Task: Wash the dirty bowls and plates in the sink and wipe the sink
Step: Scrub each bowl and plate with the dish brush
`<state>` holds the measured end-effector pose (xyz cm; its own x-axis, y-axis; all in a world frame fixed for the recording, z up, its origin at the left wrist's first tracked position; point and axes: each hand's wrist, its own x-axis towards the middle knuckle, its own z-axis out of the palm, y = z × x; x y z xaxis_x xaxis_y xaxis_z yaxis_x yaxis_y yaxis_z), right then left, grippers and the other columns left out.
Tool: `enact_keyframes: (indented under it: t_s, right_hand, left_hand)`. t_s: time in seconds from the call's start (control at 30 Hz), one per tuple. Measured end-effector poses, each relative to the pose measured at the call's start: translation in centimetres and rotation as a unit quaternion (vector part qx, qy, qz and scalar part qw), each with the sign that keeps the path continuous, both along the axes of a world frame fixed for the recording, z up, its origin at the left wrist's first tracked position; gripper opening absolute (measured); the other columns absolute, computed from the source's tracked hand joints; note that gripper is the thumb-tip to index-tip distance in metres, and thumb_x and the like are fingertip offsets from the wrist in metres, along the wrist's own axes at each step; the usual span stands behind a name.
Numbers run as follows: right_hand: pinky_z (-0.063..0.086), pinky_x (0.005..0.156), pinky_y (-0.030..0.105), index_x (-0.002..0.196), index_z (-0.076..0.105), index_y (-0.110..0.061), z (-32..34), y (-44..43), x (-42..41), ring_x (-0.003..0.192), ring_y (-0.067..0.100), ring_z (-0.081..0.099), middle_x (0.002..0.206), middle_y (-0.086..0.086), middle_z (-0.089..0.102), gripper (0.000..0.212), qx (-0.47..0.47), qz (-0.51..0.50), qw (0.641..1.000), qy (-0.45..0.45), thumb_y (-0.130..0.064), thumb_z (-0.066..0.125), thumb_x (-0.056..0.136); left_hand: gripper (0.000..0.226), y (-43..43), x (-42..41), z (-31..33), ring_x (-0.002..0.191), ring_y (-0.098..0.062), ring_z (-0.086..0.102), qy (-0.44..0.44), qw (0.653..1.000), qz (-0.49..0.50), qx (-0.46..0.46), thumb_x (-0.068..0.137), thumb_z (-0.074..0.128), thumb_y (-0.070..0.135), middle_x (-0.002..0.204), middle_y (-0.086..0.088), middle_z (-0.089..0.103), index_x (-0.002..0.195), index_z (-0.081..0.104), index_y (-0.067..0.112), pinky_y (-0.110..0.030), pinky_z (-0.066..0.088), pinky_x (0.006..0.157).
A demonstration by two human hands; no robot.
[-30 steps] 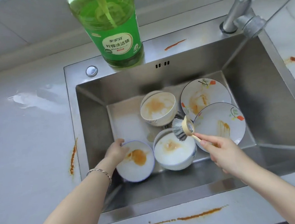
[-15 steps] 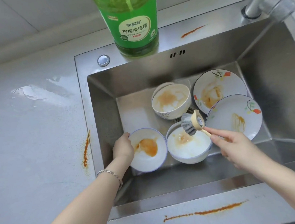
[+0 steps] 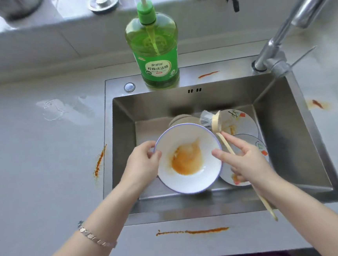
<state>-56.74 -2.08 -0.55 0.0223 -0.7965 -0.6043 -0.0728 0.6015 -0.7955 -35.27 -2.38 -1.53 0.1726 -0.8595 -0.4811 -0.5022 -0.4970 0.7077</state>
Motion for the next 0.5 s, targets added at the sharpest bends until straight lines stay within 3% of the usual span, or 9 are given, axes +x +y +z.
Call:
enact_keyframes:
  t_s: [0.03,0.1,0.2,0.33,0.43,0.5]
  right_hand:
    - [0.023,0.031,0.013,0.117,0.053,-0.04,0.4,0.1,-0.6,0.031,0.003,0.027,0.042,-0.013,0.044,0.045,0.001,0.006,1.0,0.002,-0.012,0.065,0.085]
    - [0.018,0.036,0.015,0.121,0.057,-0.039,1.0,0.2,-2.1,0.039,0.009,0.021,0.055,0.001,0.038,0.047,0.011,0.018,1.0,0.011,-0.009,0.06,0.086]
    - [0.016,0.037,0.015,0.121,0.059,-0.036,1.5,0.4,-4.7,0.043,0.012,0.016,0.065,0.005,0.034,0.047,0.041,0.022,0.999,0.0,-0.006,0.055,0.086]
    - [0.021,0.032,0.012,0.122,0.059,-0.03,2.5,0.9,-6.8,0.042,0.01,0.015,0.054,-0.003,0.036,0.04,0.069,0.023,0.996,-0.058,-0.009,0.054,0.089]
    - [0.02,0.032,0.013,0.123,0.058,-0.034,2.9,0.8,-7.3,0.04,0.008,0.017,0.052,-0.006,0.042,0.036,0.037,0.041,0.998,-0.033,-0.02,0.058,0.09]
    - [0.025,0.036,0.011,0.124,0.055,-0.04,3.5,0.2,-8.2,0.034,0.005,0.028,0.058,-0.006,0.055,0.034,-0.054,0.056,0.995,0.057,-0.026,0.053,0.093]
  left_hand:
    - [0.02,0.4,-0.9,0.7,0.07,-0.027,0.064,0.03,0.999,0.015,0.002,0.092,0.049,0.012,0.072,-0.002,0.068,0.089,0.062,0.026,-0.033,0.057,0.065]
    - [0.02,1.2,-2.9,1.8,0.072,-0.026,0.067,0.067,0.997,0.037,-0.001,0.092,0.05,0.014,0.075,-0.001,0.069,0.09,0.063,0.03,-0.038,0.059,0.068]
    - [0.025,2.5,-4.9,2.6,0.087,-0.019,0.068,0.179,0.981,0.077,0.014,0.093,0.054,0.021,0.095,-0.006,0.07,0.116,0.06,0.027,-0.034,0.058,0.074]
    - [0.057,4.9,-7.1,2.4,0.111,-0.021,0.062,0.435,0.895,0.072,0.071,0.076,0.06,0.042,0.123,0.004,0.063,0.131,0.046,0.039,-0.042,0.053,0.084]
    - [0.062,5.9,-8.6,1.9,0.107,-0.021,0.064,0.453,0.881,0.137,0.025,0.069,0.064,0.037,0.121,0.003,0.064,0.129,0.048,0.035,-0.038,0.056,0.069]
    - [0.058,6.0,-9.0,1.8,0.101,-0.018,0.067,0.43,0.885,0.176,-0.004,0.07,0.061,0.034,0.115,0.006,0.067,0.127,0.049,0.036,-0.036,0.056,0.064]
